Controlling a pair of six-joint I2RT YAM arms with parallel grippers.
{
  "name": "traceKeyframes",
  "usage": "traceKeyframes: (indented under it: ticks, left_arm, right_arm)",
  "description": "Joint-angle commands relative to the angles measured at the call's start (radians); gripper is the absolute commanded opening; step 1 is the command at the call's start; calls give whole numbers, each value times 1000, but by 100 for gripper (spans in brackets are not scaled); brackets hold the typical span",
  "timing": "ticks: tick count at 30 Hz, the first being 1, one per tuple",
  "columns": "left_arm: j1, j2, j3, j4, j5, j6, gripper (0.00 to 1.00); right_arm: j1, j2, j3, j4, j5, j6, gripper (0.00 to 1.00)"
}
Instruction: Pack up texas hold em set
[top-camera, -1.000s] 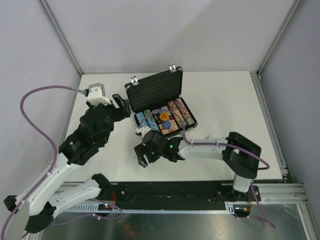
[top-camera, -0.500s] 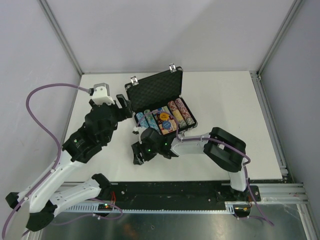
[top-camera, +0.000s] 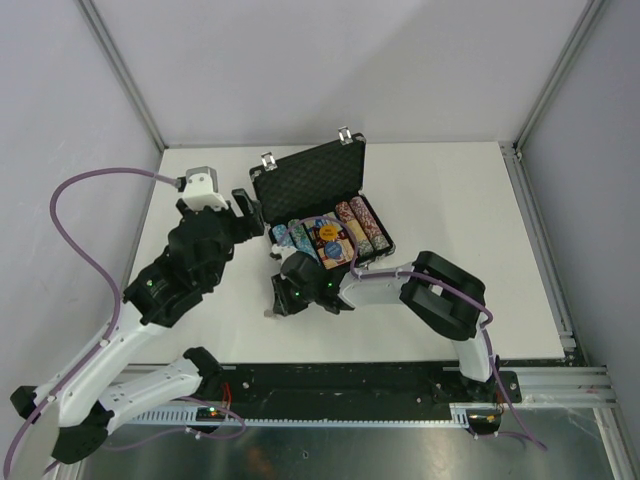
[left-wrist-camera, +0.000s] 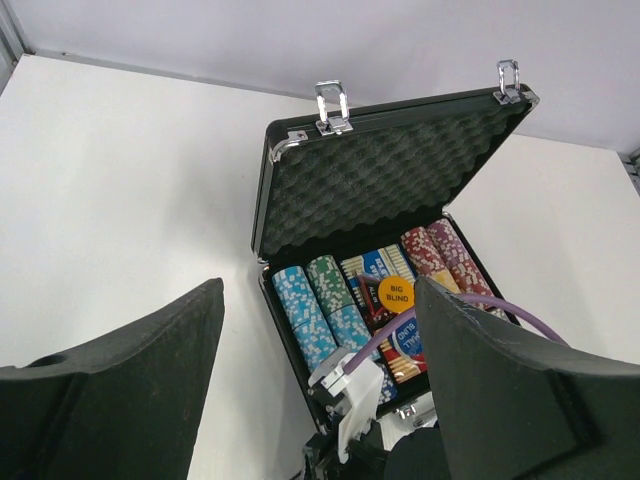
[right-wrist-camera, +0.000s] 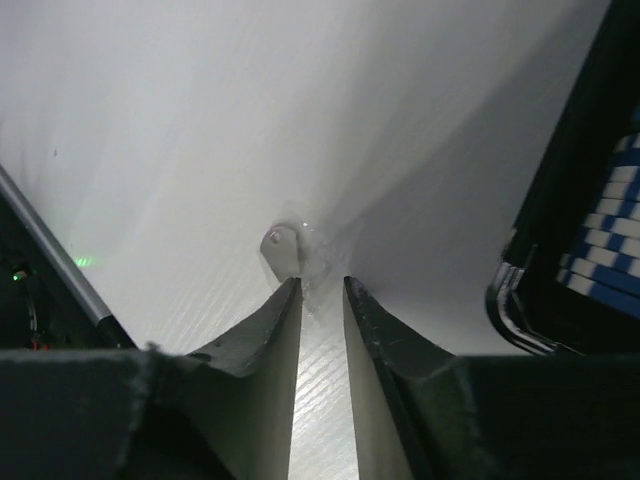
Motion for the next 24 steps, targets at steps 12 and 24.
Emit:
traceKeyframes:
  ticks: [12, 24]
  left_arm:
    - [5, -9, -5, 16, -7, 21, 82]
    - [5, -9, -12, 15, -10, 23, 82]
  right_arm:
    - [-2, 44, 25, 8, 53, 1, 38]
    - [35, 70, 76, -66, 137, -24, 21]
